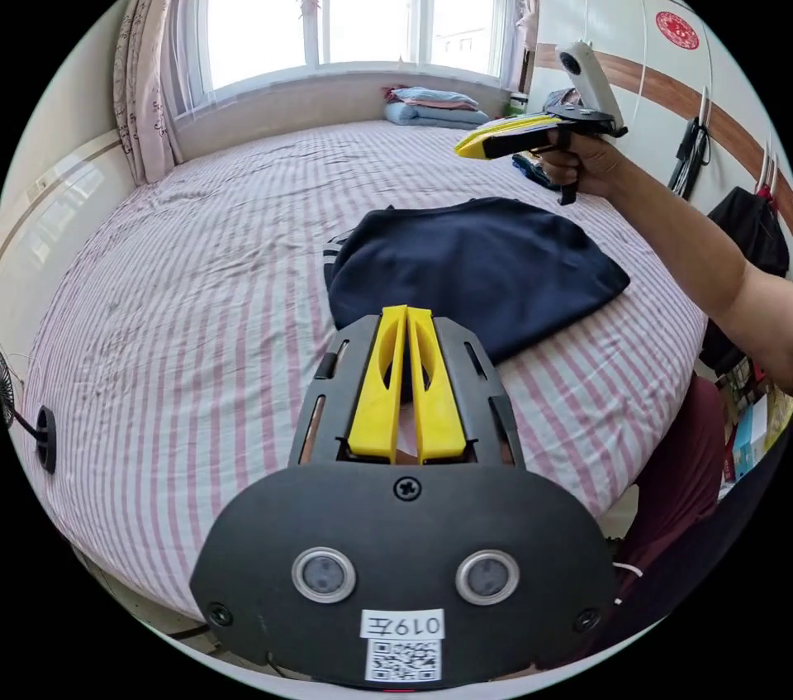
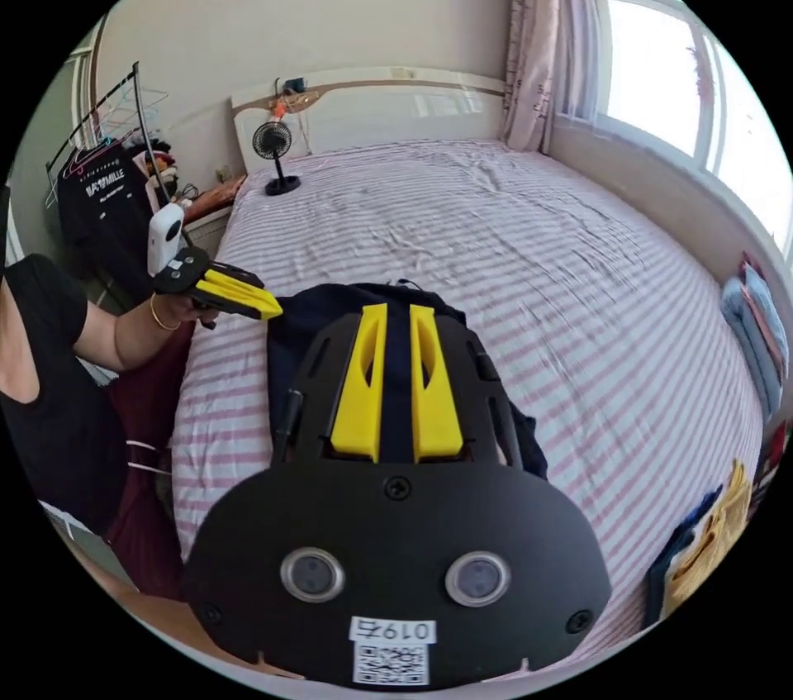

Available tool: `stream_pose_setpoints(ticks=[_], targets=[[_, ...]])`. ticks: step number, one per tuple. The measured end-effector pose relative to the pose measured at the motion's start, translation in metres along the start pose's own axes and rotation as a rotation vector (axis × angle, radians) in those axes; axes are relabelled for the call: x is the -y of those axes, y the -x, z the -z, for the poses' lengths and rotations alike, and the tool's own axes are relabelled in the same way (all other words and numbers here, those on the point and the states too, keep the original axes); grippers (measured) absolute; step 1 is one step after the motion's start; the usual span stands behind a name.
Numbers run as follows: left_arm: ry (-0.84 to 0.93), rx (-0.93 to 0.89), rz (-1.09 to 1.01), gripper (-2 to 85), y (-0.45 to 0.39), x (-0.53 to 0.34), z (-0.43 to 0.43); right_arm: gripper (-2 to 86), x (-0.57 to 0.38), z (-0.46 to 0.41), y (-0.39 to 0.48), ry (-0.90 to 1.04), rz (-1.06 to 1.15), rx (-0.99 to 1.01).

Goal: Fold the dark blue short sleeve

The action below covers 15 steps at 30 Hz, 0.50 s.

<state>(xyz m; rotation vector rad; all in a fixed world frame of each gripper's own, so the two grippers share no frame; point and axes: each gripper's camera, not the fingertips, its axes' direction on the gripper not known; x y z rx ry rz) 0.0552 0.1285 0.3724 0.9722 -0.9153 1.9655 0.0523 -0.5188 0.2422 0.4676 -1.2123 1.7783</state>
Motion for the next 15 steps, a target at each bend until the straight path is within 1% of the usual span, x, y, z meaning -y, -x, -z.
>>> stream_pose_setpoints(ticks=[4, 7, 9, 13, 15], targets=[[0.012, -0.015, -0.036, 0.9, 0.025, -0.021, 0.001, 5.2, 0.107, -0.079, 0.016, 0.182, 0.133, 0.041], [-0.002, -0.053, -0.037, 0.9, 0.039, -0.031, 0.006, 5.3, 0.159, -0.123, 0.033, 0.304, 0.245, 0.036], [-0.018, -0.075, -0.023, 0.9, 0.049, -0.037, 0.007, 5.7, 0.184, -0.141, 0.041, 0.351, 0.297, 0.027], [0.015, -0.141, -0.001, 1.0, 0.076, -0.047, 0.01, 6.8, 0.24, -0.162, 0.056, 0.394, 0.386, 0.025], [0.012, -0.128, -0.009, 1.0, 0.086, -0.051, 0.016, 6.8, 0.264, -0.168, 0.062, 0.435, 0.426, 0.042]])
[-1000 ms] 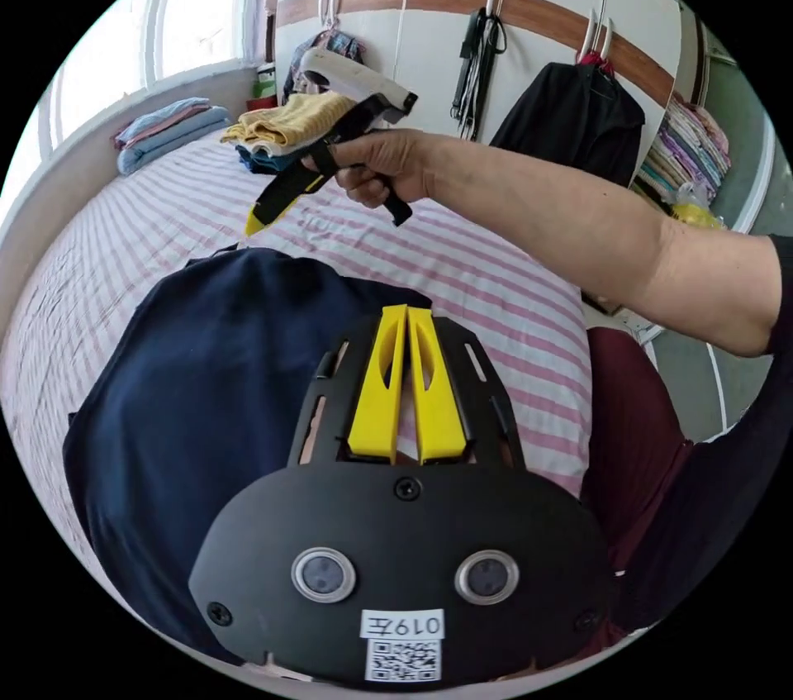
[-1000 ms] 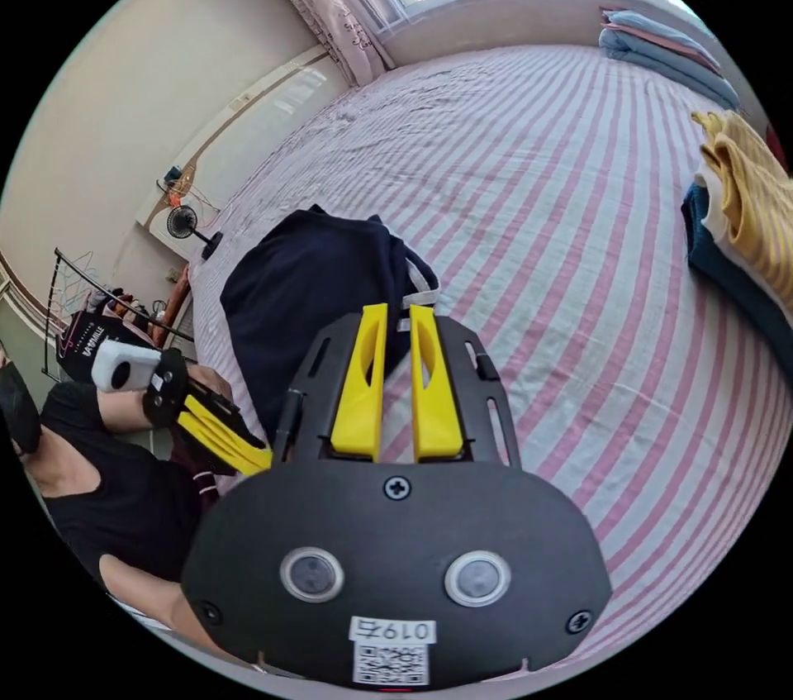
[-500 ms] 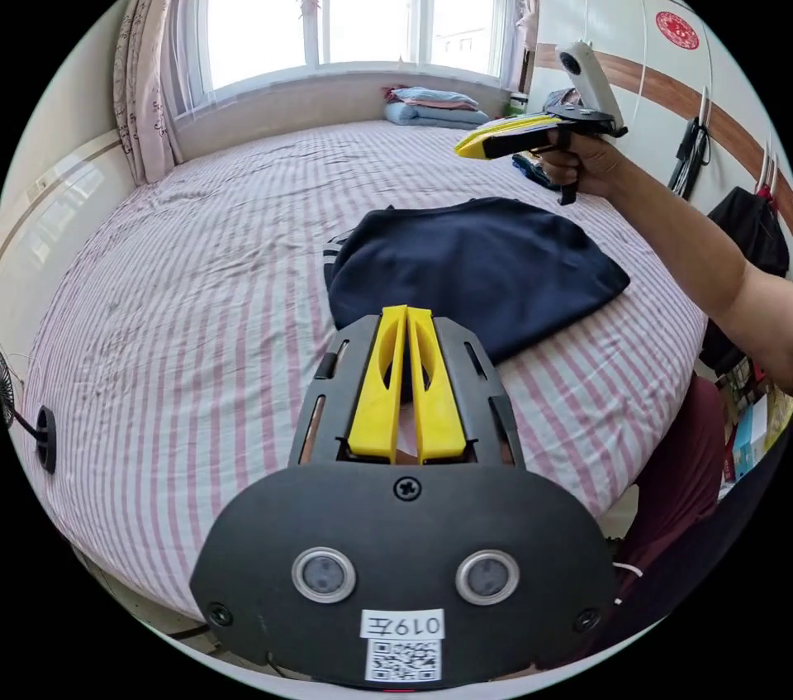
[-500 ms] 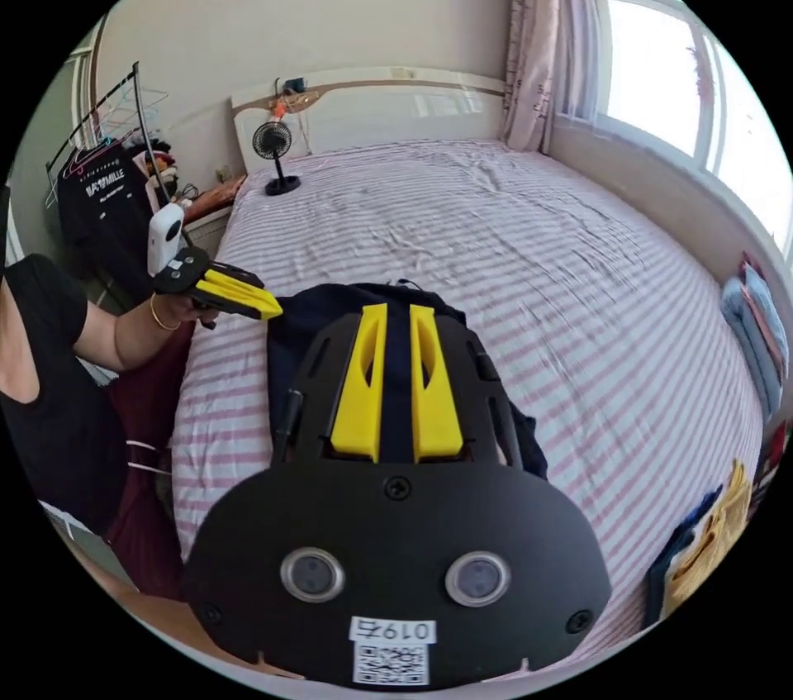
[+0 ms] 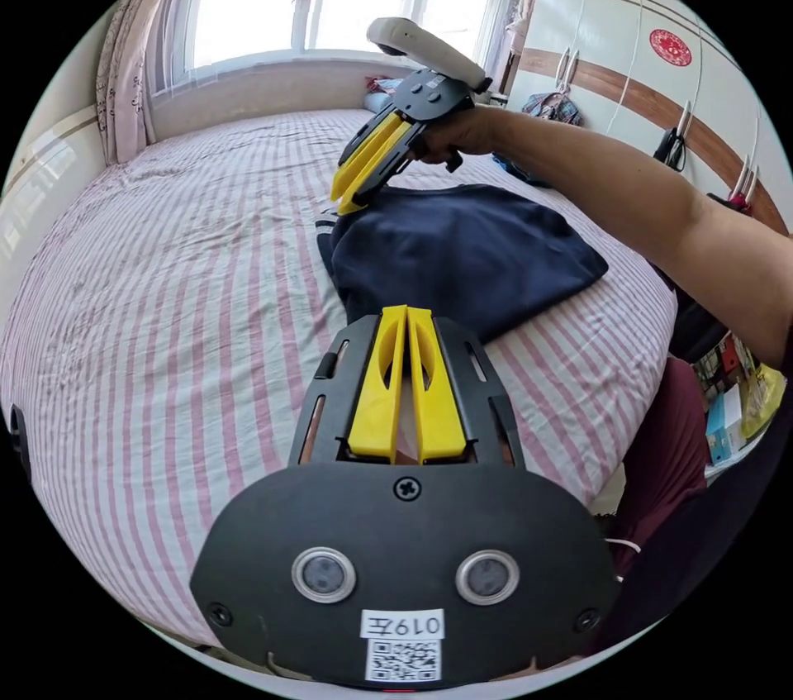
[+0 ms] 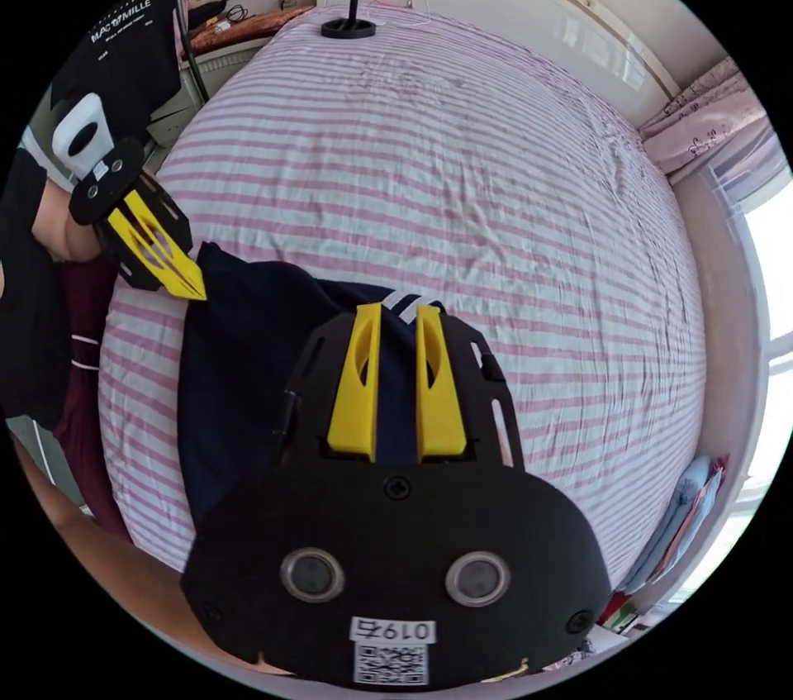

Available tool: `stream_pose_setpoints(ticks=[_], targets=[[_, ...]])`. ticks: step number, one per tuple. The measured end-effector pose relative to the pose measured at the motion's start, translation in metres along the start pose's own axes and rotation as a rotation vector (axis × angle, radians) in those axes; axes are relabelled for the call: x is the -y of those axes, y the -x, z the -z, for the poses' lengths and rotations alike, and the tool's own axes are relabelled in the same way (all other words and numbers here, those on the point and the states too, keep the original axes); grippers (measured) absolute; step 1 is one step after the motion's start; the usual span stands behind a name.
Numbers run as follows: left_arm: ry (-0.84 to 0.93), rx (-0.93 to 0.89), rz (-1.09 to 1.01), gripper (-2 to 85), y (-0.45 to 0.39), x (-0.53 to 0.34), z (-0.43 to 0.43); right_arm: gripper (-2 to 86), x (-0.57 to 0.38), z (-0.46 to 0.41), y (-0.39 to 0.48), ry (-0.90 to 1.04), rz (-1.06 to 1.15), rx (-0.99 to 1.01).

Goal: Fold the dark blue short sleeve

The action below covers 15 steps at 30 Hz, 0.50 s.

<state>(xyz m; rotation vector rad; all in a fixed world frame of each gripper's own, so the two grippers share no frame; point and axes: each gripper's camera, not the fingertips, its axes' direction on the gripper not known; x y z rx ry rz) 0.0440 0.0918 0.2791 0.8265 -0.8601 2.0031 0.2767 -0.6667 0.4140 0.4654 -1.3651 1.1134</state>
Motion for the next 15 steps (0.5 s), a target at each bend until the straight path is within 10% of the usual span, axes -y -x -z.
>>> stream_pose_setpoints(ticks=[15], targets=[[0.105, 0.107, -0.053, 1.0, 0.041, -0.011, 0.0, -0.7, 0.162, 0.023, -0.04, 0.18, 0.074, -0.048]])
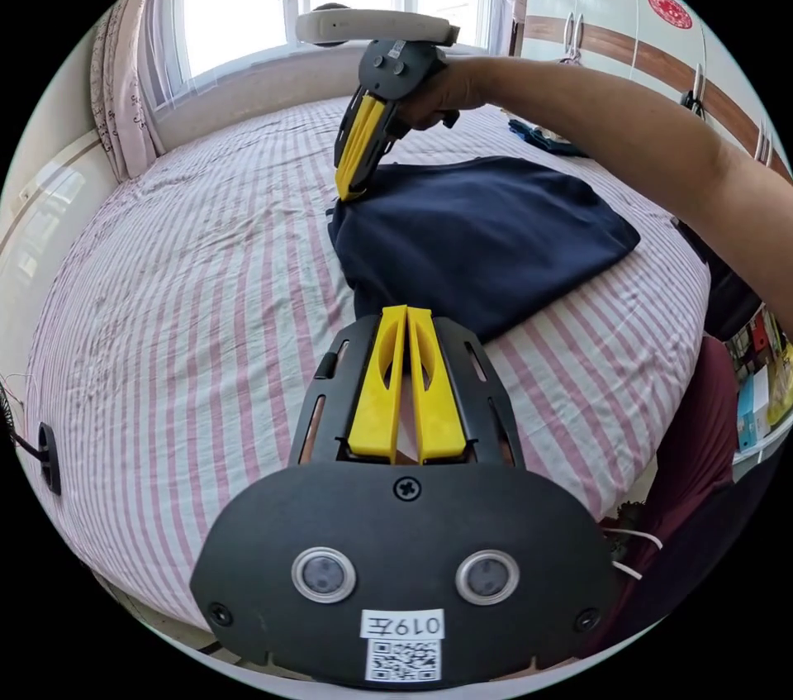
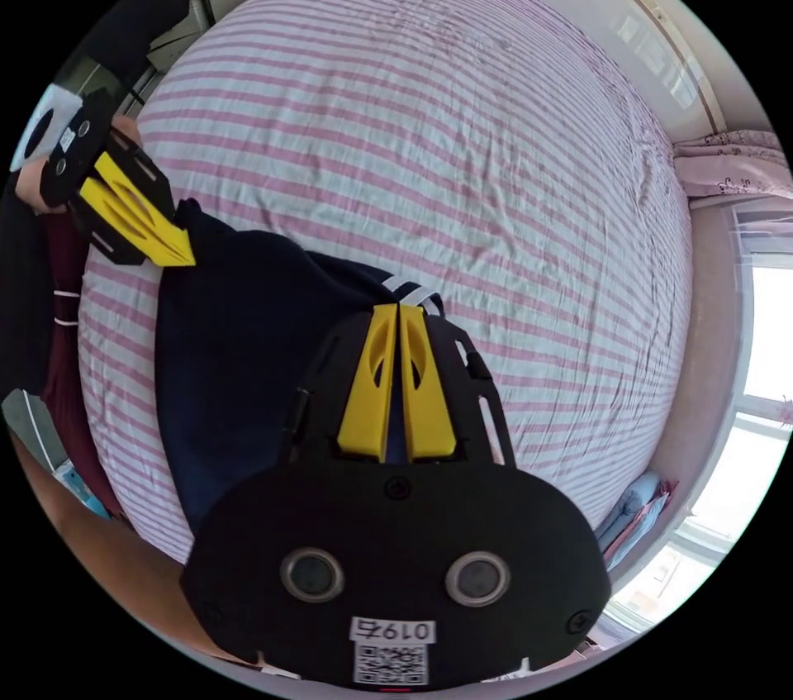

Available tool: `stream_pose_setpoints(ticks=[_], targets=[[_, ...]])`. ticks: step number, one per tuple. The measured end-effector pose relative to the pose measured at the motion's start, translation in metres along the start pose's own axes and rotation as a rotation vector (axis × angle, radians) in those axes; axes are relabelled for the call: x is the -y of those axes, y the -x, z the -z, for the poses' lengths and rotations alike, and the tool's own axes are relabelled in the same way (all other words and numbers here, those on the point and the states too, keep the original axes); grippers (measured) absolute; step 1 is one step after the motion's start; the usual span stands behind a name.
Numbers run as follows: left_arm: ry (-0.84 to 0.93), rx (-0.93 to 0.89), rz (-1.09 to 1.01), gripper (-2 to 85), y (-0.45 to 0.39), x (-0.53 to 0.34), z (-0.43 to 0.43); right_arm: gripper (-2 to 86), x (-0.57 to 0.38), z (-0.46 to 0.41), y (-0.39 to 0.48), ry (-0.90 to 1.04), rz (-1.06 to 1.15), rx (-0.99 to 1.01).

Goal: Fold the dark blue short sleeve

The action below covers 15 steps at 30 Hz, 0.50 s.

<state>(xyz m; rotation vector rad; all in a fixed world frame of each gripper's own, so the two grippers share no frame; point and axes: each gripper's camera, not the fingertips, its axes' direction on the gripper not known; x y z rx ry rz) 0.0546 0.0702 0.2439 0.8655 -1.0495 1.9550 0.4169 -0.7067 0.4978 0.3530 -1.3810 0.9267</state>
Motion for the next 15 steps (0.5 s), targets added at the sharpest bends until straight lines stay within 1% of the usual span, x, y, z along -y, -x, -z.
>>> stream_pose_setpoints(ticks=[2, 8, 12, 15], targets=[[0.036, -0.01, 0.02, 0.9, 0.011, -0.001, -0.005, -0.9, 0.011, 0.003, -0.012, 0.004, -0.025, 0.015], [0.065, -0.047, 0.052, 1.0, 0.038, -0.004, -0.008, -0.9, 0.039, 0.002, -0.048, -0.003, -0.108, 0.096], [0.077, -0.057, 0.062, 1.0, 0.052, -0.005, -0.009, -0.6, 0.055, -0.003, -0.066, 0.032, -0.166, 0.154], [0.08, -0.071, 0.072, 1.0, 0.064, -0.007, -0.01, -0.5, 0.065, -0.002, -0.072, 0.057, -0.175, 0.149]])
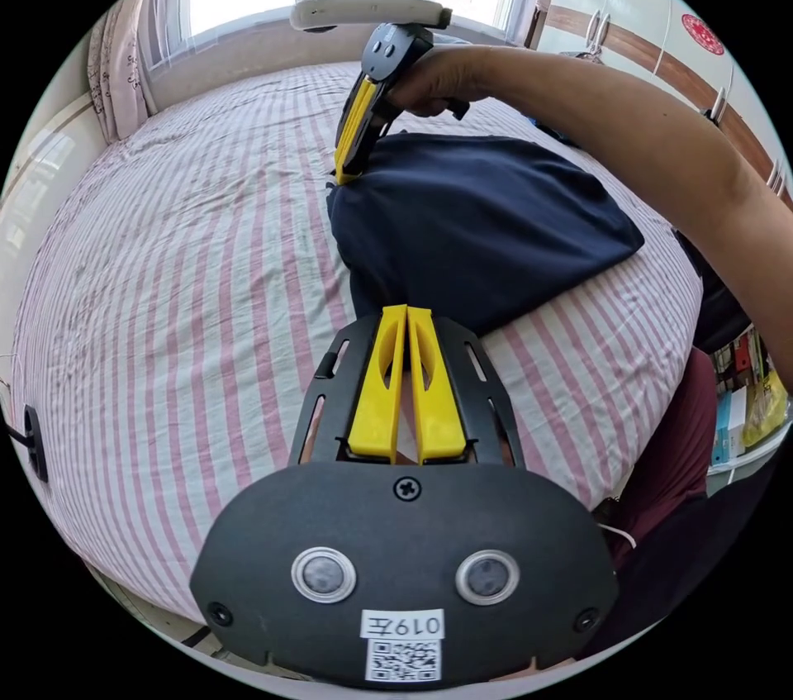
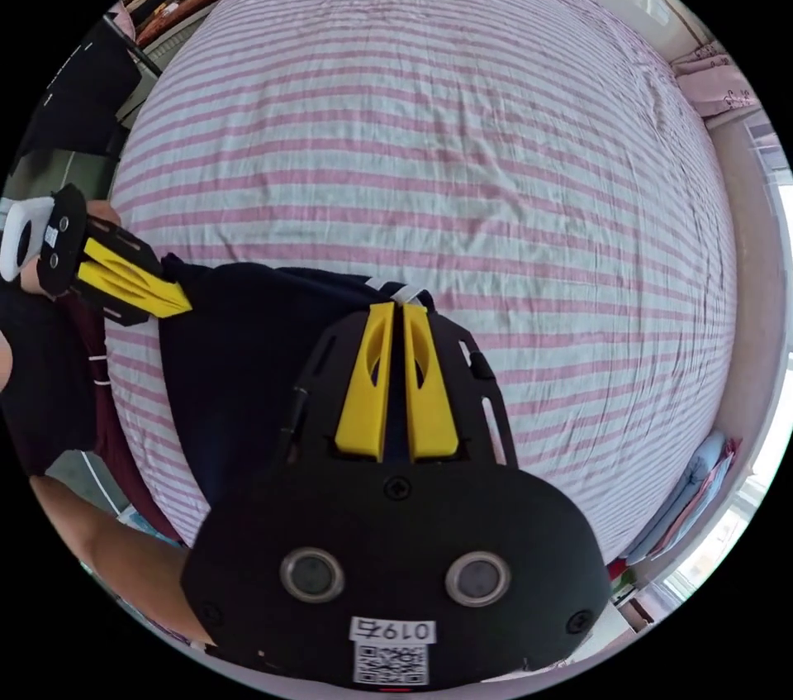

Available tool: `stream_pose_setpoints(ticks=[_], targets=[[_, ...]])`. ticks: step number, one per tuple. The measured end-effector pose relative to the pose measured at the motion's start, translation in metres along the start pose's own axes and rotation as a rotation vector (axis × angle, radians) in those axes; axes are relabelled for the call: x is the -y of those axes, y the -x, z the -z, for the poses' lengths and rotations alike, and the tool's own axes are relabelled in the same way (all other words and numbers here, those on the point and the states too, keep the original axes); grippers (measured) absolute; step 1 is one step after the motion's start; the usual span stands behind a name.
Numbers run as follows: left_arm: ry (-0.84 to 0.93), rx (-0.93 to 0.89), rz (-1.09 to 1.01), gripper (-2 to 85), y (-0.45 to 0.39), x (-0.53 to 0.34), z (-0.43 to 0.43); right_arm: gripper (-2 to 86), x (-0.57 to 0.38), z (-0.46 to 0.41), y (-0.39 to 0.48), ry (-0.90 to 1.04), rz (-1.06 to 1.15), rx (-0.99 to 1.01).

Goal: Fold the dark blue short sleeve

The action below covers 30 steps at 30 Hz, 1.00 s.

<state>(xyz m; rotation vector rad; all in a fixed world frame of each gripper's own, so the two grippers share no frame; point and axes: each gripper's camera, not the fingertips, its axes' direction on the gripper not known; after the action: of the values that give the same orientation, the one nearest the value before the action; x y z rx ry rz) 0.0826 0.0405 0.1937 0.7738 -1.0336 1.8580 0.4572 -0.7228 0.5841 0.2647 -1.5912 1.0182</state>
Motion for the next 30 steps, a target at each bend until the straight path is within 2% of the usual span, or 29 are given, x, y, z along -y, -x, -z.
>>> stream_pose_setpoints(ticks=[3, 7, 10, 15, 19, 23, 25, 27, 30], targets=[[0.002, -0.015, 0.01, 0.9, 0.012, 0.0, 0.0, -0.5, 0.007, 0.003, -0.006, 0.023, -0.038, 0.003], [0.012, -0.028, 0.012, 0.9, 0.025, -0.001, 0.0, -0.7, 0.001, 0.021, -0.014, -0.092, -0.059, -0.026], [0.005, -0.043, 0.019, 0.8, 0.035, -0.002, 0.001, -0.6, -0.003, 0.022, -0.02, -0.07, -0.064, -0.011], [-0.032, -0.062, 0.025, 0.8, 0.051, -0.004, 0.008, 1.1, -0.036, 0.047, -0.024, -0.248, -0.049, 0.01], [-0.147, -0.001, 0.054, 0.8, 0.062, -0.006, 0.025, 7.0, -0.058, 0.044, -0.024, -0.188, 0.007, 0.036], [-0.316, 0.009, 0.092, 0.8, 0.074, -0.012, 0.042, 7.1, -0.067, 0.031, -0.02, -0.127, 0.036, -0.012], [-0.341, -0.022, 0.077, 0.8, 0.076, -0.01, 0.042, 7.0, -0.071, 0.018, -0.016, -0.089, 0.066, -0.028], [-0.322, -0.033, 0.058, 0.7, 0.077, -0.005, 0.037, 6.0, -0.075, 0.008, -0.013, -0.062, 0.08, -0.041], [-0.184, 0.029, 0.031, 0.7, 0.077, 0.007, 0.018, 0.4, -0.085, -0.005, -0.013, -0.045, 0.08, -0.066]])
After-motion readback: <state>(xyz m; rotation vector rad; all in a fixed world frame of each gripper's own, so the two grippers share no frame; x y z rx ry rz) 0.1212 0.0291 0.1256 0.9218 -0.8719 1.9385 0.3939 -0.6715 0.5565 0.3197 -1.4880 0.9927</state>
